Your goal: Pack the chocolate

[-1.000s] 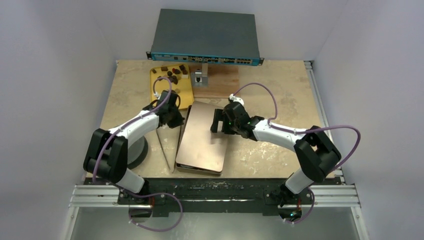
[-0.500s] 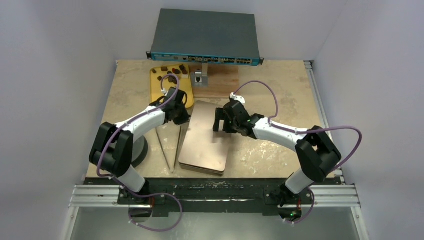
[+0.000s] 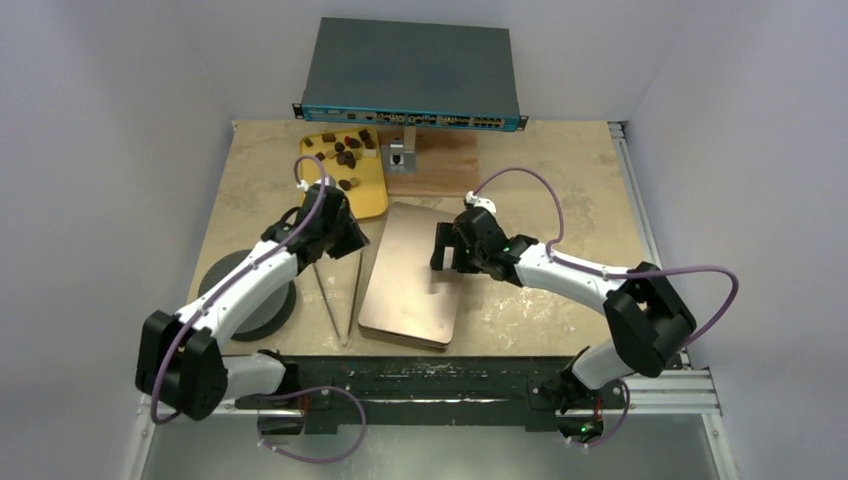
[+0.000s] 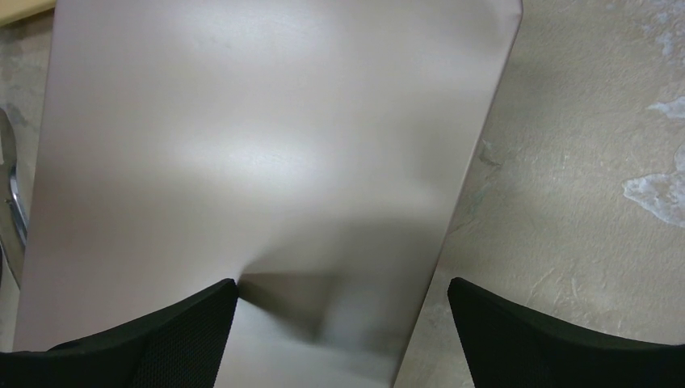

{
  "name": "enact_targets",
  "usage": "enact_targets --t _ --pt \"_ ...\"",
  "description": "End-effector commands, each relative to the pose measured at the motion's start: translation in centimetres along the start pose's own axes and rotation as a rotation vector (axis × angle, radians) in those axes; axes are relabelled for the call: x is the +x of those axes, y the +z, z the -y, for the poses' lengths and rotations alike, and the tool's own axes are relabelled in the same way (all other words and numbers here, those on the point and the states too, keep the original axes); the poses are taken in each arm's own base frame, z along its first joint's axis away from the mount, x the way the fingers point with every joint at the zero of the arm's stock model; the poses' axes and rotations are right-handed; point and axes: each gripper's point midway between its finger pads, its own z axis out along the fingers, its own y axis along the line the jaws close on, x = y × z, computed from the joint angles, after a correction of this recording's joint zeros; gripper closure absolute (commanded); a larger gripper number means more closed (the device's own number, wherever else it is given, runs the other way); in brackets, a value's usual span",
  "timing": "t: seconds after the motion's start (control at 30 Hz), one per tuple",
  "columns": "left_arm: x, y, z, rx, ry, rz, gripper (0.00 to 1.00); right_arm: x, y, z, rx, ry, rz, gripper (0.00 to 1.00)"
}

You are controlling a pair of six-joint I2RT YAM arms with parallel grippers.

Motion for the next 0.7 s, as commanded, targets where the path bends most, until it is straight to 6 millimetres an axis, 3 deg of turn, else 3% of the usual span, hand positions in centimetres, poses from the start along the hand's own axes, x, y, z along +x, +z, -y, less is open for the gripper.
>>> enact_targets --t 0.0,0.3,0.5,0.67 --pt "1.2 -2.6 -1.8 0.004 0.018 0.006 0.63 0.7 -0.8 -0.1 -0.025 -0.017 -0.016 0.01" --pt "5.7 -5.5 -2.8 0.128 -0.025 -0.069 0.39 -1.3 -2.1 -0.7 -0.029 0.055 0.043 0.01" --pt "7.6 -6.1 -3.5 0.154 -0.062 -0.102 0.35 -5.1 -2.0 0.0 0.011 0.101 0.094 0.01" --pt "8.6 -6.4 -4.0 0.173 -0.098 -0.112 0.35 -8.5 -0.6 2.7 0.054 0.236 0.124 0.01"
